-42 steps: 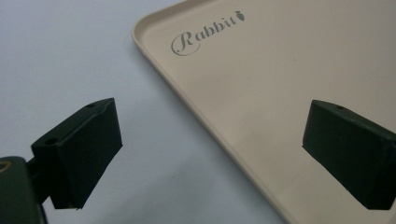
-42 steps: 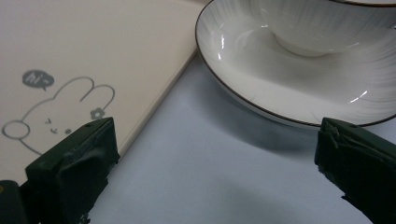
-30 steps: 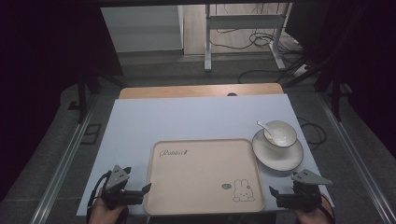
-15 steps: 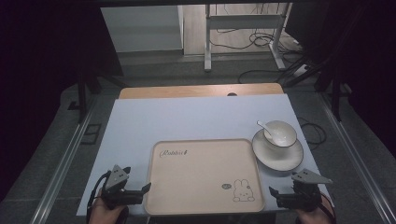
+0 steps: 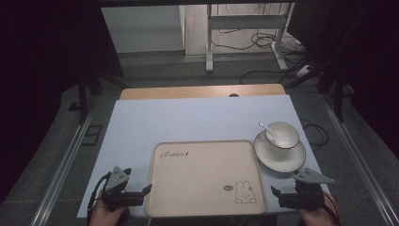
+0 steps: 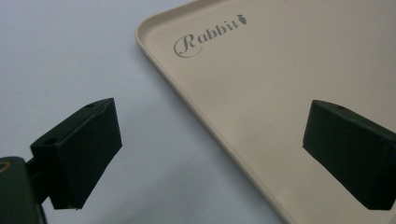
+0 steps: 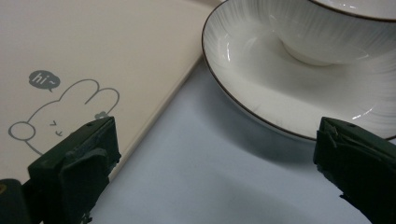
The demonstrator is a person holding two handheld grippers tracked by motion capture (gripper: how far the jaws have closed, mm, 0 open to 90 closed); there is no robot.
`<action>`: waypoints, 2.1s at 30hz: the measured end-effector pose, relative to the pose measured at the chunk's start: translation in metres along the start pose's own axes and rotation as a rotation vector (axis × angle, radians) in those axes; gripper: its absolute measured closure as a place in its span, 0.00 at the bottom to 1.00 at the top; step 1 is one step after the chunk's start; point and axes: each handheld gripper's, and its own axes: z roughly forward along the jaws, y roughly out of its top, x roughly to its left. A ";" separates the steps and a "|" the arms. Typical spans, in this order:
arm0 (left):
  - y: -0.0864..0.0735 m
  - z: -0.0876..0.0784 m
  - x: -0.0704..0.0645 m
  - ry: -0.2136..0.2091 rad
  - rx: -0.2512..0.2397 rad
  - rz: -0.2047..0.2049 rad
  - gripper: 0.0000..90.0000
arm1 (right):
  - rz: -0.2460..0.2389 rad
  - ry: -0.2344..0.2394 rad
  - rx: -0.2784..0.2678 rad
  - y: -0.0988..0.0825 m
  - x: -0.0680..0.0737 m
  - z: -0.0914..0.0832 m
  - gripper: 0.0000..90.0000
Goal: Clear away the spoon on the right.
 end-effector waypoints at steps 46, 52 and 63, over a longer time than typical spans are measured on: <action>0.000 0.000 0.001 -0.001 0.000 -0.010 0.05 | -0.010 0.103 -0.042 0.062 -0.033 0.018 0.02; 0.000 0.000 0.000 0.002 -0.001 -0.006 0.05 | -0.012 0.099 -0.028 0.071 -0.038 0.023 0.02; 0.000 -0.001 0.001 -0.002 -0.003 -0.010 0.06 | -0.013 0.093 -0.019 0.090 -0.051 0.033 0.03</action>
